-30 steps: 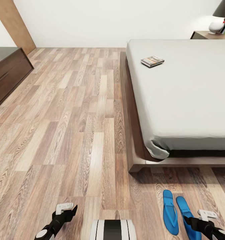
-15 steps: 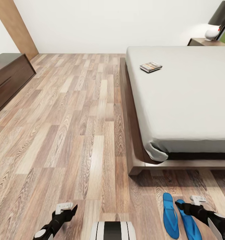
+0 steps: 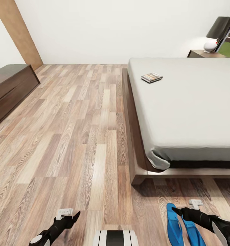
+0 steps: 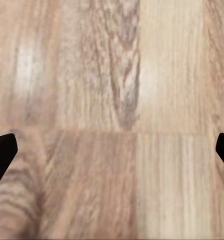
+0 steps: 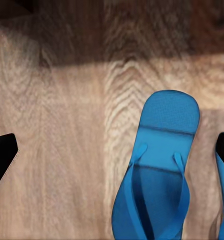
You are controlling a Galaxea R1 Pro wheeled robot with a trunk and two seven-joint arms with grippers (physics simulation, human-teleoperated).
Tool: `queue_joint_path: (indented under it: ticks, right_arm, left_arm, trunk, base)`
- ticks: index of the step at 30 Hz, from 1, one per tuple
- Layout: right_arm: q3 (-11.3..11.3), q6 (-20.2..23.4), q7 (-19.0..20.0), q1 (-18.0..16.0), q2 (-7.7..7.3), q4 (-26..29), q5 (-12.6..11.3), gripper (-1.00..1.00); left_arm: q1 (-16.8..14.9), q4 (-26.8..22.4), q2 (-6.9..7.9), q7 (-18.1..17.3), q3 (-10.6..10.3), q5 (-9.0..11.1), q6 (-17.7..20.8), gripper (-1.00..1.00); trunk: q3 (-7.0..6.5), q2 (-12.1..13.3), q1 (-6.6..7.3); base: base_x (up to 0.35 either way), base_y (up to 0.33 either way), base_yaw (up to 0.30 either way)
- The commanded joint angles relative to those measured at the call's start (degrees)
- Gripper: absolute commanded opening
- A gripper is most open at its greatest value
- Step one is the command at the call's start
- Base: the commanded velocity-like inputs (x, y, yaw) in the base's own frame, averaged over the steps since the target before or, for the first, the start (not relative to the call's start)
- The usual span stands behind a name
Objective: In the bedroom, move the book from the bed onto either nightstand, and place the two sandals side by side next to the bed.
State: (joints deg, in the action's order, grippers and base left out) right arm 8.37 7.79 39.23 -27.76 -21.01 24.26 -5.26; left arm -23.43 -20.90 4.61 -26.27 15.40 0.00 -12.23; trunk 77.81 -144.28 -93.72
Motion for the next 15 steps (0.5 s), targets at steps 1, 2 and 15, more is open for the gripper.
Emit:
queue_joint_path:
  ticks: [1,2,15]
  right_arm:
    - [0.17,0.51,0.28,-0.01,0.04,-0.06,-0.54,1.00]
    - [0.17,0.49,0.29,-0.01,0.05,-0.08,-0.53,1.00]
    - [0.16,-0.66,0.06,-0.01,0.33,-11.58,-0.40,1.00]
  left_arm:
    - [-0.04,0.07,0.02,-0.89,0.35,0.59,0.20,1.00]
    - [-0.04,0.07,0.02,-1.03,0.33,0.80,0.28,1.00]
    - [-0.04,0.11,-0.12,-1.57,0.16,1.66,0.59,1.00]
  trunk:
    - [-0.19,0.00,0.03]
    - [-0.41,0.02,0.06]
    - [-3.29,0.19,0.39]
  base:
    - [0.000,0.000,0.000]
    - [0.000,0.000,0.000]
    - [0.000,0.000,0.000]
